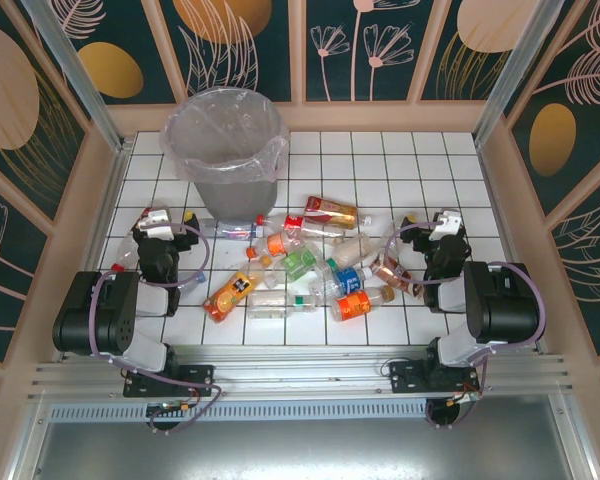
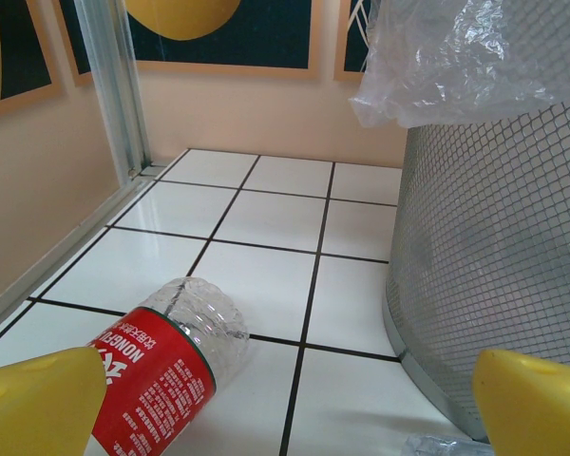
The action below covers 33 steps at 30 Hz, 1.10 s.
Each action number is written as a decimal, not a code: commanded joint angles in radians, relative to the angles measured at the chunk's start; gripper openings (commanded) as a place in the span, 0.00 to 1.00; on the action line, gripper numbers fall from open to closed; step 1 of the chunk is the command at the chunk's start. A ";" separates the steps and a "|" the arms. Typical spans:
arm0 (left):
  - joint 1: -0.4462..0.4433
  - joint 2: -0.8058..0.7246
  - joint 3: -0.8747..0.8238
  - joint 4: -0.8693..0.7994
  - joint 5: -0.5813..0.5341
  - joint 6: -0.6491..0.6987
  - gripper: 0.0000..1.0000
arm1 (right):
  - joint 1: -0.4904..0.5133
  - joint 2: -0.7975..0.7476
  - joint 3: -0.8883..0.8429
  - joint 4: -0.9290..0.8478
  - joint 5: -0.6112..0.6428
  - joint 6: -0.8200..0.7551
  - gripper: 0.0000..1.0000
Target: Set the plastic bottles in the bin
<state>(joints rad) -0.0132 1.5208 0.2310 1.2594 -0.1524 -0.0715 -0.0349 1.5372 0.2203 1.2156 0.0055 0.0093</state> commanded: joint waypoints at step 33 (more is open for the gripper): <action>-0.045 -0.495 0.175 -0.825 0.034 -0.388 0.98 | 0.099 -0.488 0.193 -0.737 0.037 0.227 0.99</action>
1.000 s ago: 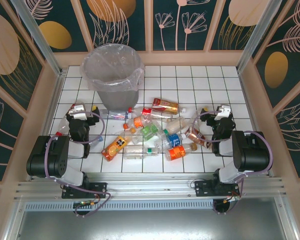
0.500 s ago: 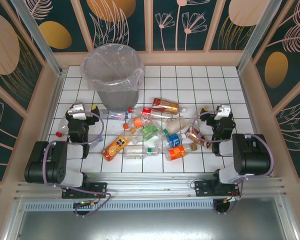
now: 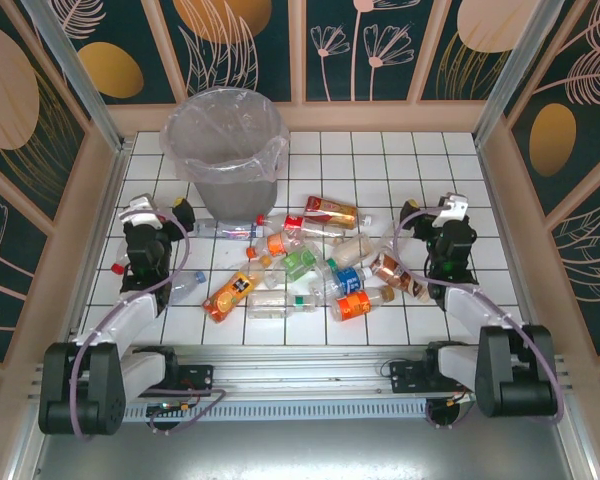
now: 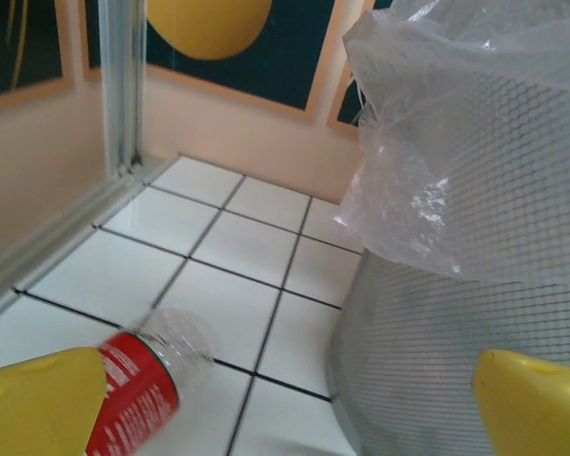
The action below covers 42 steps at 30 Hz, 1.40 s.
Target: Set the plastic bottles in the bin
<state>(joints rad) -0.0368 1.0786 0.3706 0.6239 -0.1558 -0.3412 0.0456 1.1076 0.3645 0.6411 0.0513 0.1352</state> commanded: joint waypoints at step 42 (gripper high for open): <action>-0.339 0.038 0.133 -0.369 0.600 -0.471 0.98 | 0.057 0.284 0.377 -0.854 -0.250 0.468 0.83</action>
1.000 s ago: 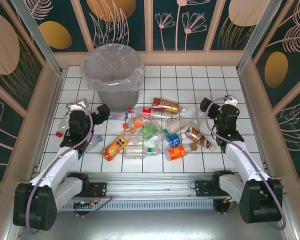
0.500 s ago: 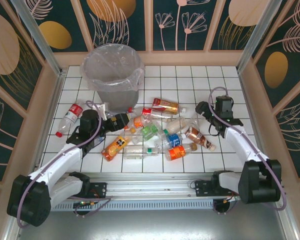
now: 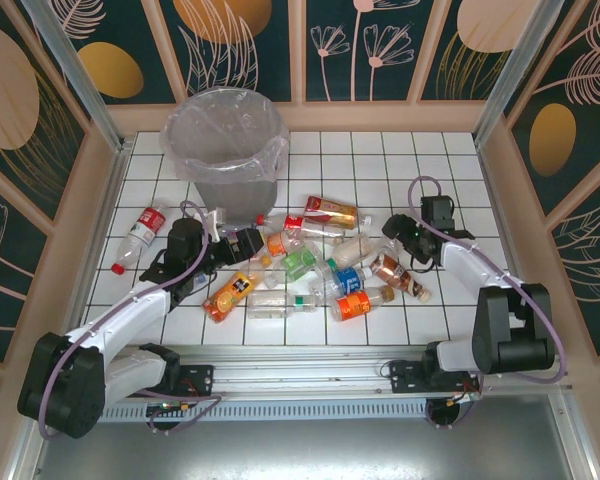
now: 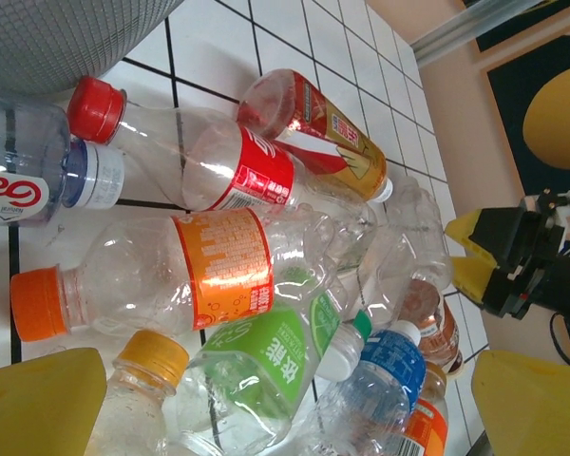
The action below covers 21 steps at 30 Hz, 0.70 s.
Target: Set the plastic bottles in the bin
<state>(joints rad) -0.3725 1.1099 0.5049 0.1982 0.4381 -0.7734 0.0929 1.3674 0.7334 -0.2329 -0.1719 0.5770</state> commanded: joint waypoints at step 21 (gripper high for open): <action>-0.005 0.002 0.001 0.081 0.033 -0.022 0.99 | 0.046 0.090 -0.041 0.123 0.000 0.121 0.72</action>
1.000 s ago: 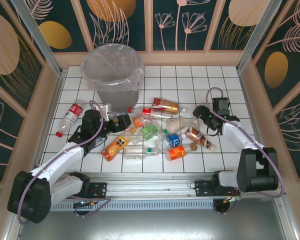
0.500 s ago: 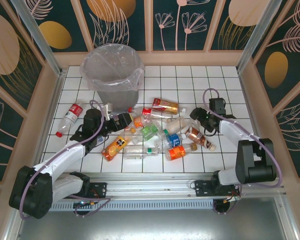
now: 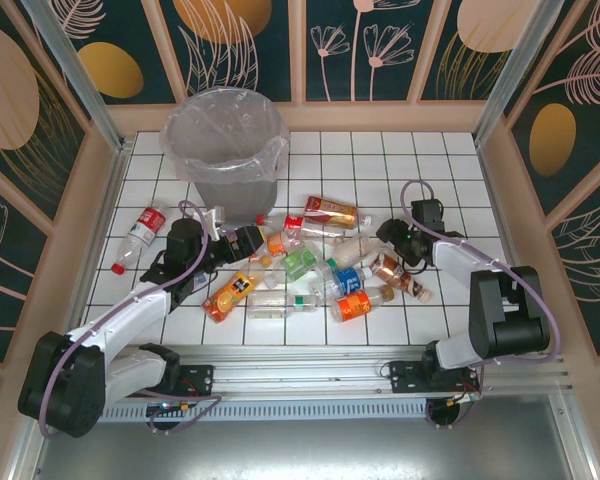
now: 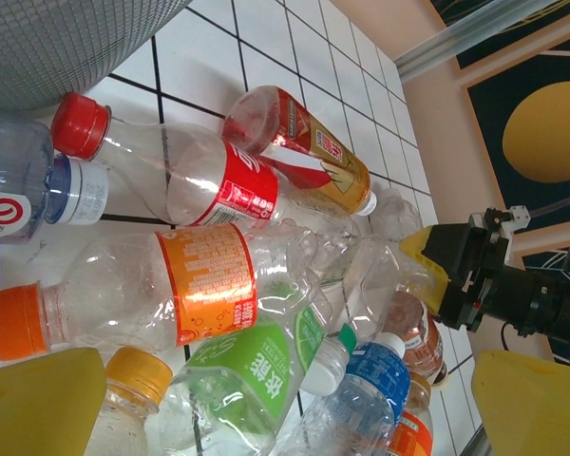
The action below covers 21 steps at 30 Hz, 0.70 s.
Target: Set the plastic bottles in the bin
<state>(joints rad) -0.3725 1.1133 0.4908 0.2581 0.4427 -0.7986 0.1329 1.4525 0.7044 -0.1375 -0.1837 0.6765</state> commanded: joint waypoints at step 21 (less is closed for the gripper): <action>-0.058 0.143 0.227 0.046 0.239 -0.057 0.99 | 0.035 -0.329 -0.017 0.076 -0.091 -0.272 0.61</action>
<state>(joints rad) -0.4126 1.2362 0.6537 0.2798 0.6239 -0.8368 0.1452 1.1748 0.6758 -0.0845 -0.1917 0.4828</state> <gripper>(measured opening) 0.985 0.616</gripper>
